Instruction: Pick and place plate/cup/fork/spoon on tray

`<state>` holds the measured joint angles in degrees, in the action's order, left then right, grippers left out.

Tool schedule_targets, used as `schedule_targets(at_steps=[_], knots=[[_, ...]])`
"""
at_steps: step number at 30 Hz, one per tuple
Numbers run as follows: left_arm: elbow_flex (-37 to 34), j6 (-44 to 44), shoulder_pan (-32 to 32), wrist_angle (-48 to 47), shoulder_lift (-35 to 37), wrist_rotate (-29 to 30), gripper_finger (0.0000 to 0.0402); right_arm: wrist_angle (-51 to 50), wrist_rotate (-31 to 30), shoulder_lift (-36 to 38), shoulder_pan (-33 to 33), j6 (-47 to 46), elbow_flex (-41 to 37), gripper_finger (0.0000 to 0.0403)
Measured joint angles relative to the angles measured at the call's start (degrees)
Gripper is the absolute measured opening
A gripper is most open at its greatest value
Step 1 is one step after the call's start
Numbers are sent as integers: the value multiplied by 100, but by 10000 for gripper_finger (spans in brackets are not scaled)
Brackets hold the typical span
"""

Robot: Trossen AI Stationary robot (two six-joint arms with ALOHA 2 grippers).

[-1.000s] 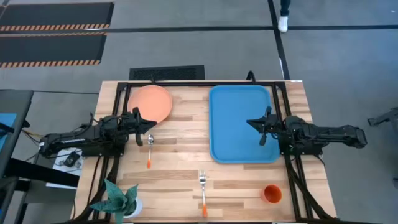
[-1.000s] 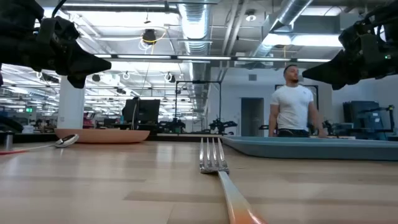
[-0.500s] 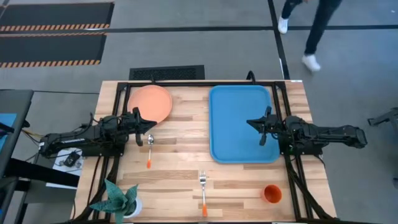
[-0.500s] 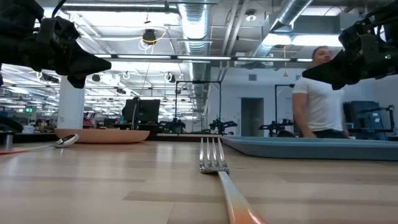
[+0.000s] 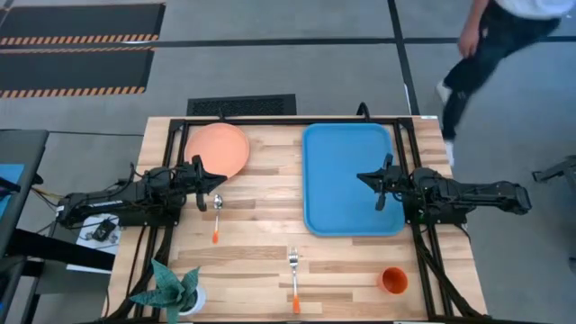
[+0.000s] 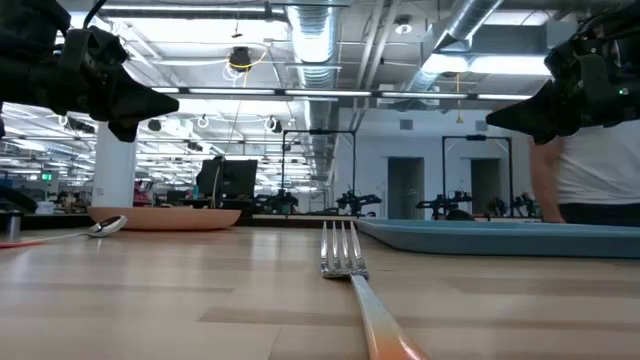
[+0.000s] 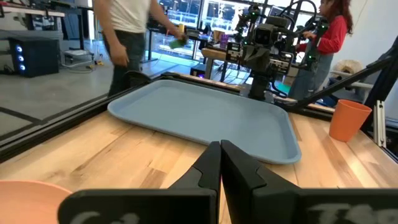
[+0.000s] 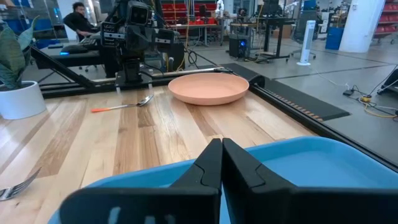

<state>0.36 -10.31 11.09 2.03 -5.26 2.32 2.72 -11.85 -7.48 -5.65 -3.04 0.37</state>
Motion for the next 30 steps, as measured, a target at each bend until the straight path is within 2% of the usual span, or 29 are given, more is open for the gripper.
schedule_targets(at_steps=[7,15,19,21,25,30], knots=[[0,-3,-2,5,0,1,0,0,1,0,0,1,1,26],[2,-35,0,543,4,14,0,0,0,0,-2,-1,0,26],[2,-102,0,541,-29,212,0,0,1,1,0,1,-1,26],[2,-195,0,520,-156,132,0,0,0,0,0,0,-1,26],[2,-80,-43,702,-619,-694,0,0,1,0,0,1,1,26],[112,-68,-183,1227,-1455,-536,0,0,1,-1,-2,1,-1,26]])
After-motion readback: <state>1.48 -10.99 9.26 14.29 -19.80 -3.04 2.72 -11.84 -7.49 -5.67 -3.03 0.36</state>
